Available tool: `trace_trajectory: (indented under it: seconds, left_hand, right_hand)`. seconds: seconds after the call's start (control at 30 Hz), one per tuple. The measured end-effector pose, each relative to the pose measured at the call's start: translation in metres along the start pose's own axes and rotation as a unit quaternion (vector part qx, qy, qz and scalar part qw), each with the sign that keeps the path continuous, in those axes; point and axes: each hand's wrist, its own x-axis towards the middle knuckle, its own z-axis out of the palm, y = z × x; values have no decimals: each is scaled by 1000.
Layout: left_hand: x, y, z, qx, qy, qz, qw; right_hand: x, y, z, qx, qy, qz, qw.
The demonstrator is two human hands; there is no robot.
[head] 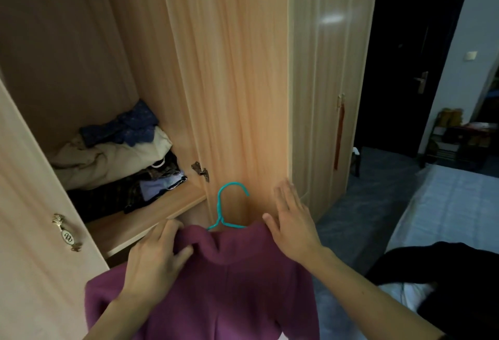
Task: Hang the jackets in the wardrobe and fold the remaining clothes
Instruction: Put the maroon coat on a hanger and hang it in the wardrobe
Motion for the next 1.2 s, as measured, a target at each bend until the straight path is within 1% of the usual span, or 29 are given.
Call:
trace_trajectory:
  seconds: [0.07,0.17,0.3,0.47,0.57,0.67,0.73,0.83,0.9,1.0,1.07,1.13,1.2]
  left_hand:
    - [3,4,5,3,4,-4,1000]
    - [5,8,9,5,7,-22,1000]
    - [5,11,10,3,24,-40,999]
    - [-2,11,9,6,42,-57,997]
    - [-10,0,3,19,34,-79,996]
    - [-14,-21,-7,45,14,-77,996]
    - [-15,-39,-15,41,2,-74,996]
    - [-13,-66,-27,41,-13,-49,998]
    - [-8,-86,-37,46,-47,-28,997]
    - [4,-118,-51,54,-128,-26,990]
    - [10,-140,-57,79,-164,2,983]
    - [17,-161,-61,100,-164,40,981]
    - [26,-183,-64,132,-143,47,980]
  right_hand:
    - [-3,4,2,19,-9,-31,999]
    - [-8,9,1,81,-32,-70,994]
    - [-10,10,2,148,-69,-93,982]
    - [-1,-5,15,179,-10,-100,979]
    - [4,-20,27,192,6,-114,975]
    - [11,-41,40,178,41,-144,973]
    - [19,-57,48,186,58,-156,968]
    - [33,-81,58,193,76,-160,965]
    - [43,-98,63,188,77,-163,966]
    - [59,-126,70,176,56,-174,967]
    - [68,-143,77,168,53,-191,966]
    - [75,-156,83,162,54,-200,965]
    - [82,-166,88,158,56,-197,966]
